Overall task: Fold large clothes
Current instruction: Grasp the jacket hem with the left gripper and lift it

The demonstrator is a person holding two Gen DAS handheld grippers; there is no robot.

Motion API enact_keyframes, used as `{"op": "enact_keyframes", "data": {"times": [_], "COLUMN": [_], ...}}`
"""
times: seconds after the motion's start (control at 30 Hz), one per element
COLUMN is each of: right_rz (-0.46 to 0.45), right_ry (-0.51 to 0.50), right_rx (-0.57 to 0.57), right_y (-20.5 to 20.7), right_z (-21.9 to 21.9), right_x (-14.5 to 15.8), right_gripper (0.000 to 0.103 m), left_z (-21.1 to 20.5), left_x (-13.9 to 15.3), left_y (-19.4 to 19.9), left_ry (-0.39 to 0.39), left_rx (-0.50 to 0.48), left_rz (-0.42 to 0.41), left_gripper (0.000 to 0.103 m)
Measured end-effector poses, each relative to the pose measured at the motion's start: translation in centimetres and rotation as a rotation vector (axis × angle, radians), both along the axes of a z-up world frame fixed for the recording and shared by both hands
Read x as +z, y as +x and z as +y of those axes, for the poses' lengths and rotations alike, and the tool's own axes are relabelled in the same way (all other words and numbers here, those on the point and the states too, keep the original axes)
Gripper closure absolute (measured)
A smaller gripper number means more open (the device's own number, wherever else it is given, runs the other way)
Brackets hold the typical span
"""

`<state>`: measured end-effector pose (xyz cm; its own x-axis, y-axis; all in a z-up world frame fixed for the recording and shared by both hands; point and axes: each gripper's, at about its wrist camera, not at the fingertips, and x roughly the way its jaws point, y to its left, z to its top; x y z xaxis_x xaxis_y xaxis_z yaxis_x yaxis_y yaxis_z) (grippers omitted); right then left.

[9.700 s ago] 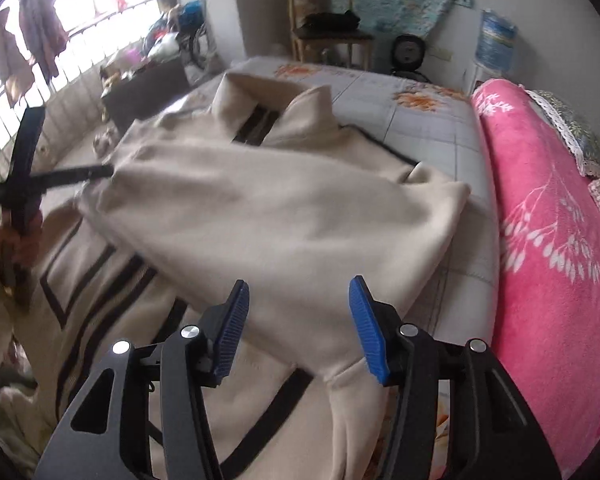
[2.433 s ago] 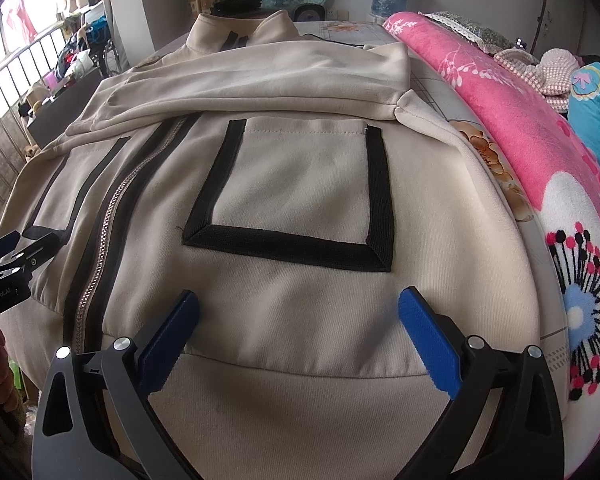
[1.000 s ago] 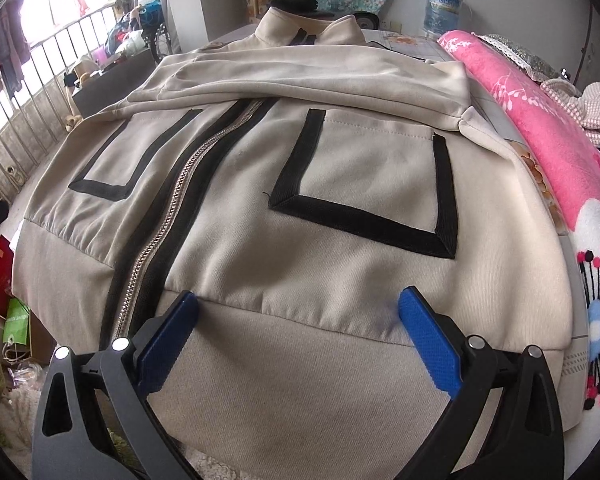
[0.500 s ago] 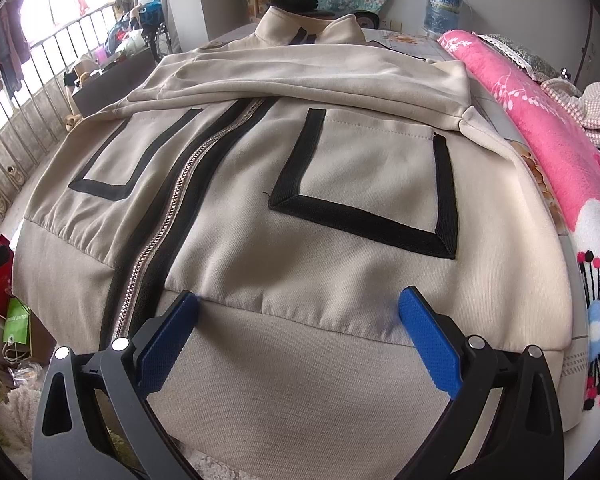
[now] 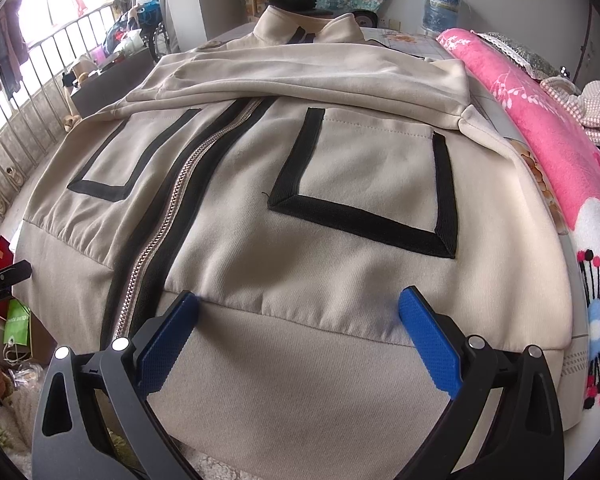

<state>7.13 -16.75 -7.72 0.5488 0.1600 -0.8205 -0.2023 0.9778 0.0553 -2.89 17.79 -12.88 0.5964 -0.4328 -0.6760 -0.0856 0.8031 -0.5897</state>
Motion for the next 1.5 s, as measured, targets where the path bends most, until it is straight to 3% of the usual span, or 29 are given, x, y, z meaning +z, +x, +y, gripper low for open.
{"op": "enact_keyframes", "data": {"times": [0.13, 0.3, 0.33, 0.43, 0.6, 0.73, 0.93, 1.17, 1.3, 1.5], "right_rz": [-0.005, 0.0, 0.001, 0.0, 0.0, 0.001, 0.009, 0.042, 0.024, 0.108], "right_ry": [0.001, -0.001, -0.001, -0.001, -0.001, -0.002, -0.003, 0.009, 0.028, 0.125], "right_rx": [-0.002, 0.001, 0.001, 0.001, 0.002, 0.003, 0.005, 0.048, 0.03, -0.109], "right_y": [-0.1, 0.0, 0.0, -0.1, 0.0, 0.0, 0.1, -0.3, -2.5, -6.2], "right_z": [0.1, 0.1, 0.1, 0.1, 0.0, 0.0, 0.0, -0.9, -3.5, -8.6], "right_x": [-0.1, -0.1, -0.1, -0.1, -0.1, -0.1, 0.0, 1.8, 3.9, 4.0], "right_gripper": [0.006, 0.006, 0.006, 0.006, 0.006, 0.006, 0.006, 0.006, 0.006, 0.006], "left_z": [-0.9, -1.7, -1.7, -2.0, -2.4, -2.6, -4.9, -9.2, -10.6, -11.4], "left_x": [1.6, 3.1, 3.4, 4.3, 3.6, 4.2, 8.0, 8.4, 8.3, 7.7], "left_y": [-1.2, -1.6, -1.7, -1.8, -0.7, -1.0, -1.7, 0.8, 1.8, 2.5], "left_ry": [0.042, 0.126, 0.14, 0.163, 0.222, 0.278, 0.443, 0.733, 0.787, 0.808], "left_rx": [-0.037, -0.005, -0.001, -0.008, 0.001, 0.015, -0.01, -0.058, -0.072, -0.084], "left_rz": [-0.041, -0.037, -0.041, -0.06, 0.004, -0.007, -0.096, -0.102, -0.109, -0.104], "left_gripper": [0.057, 0.086, 0.088, 0.089, 0.089, 0.093, 0.095, 0.096, 0.096, 0.096]}}
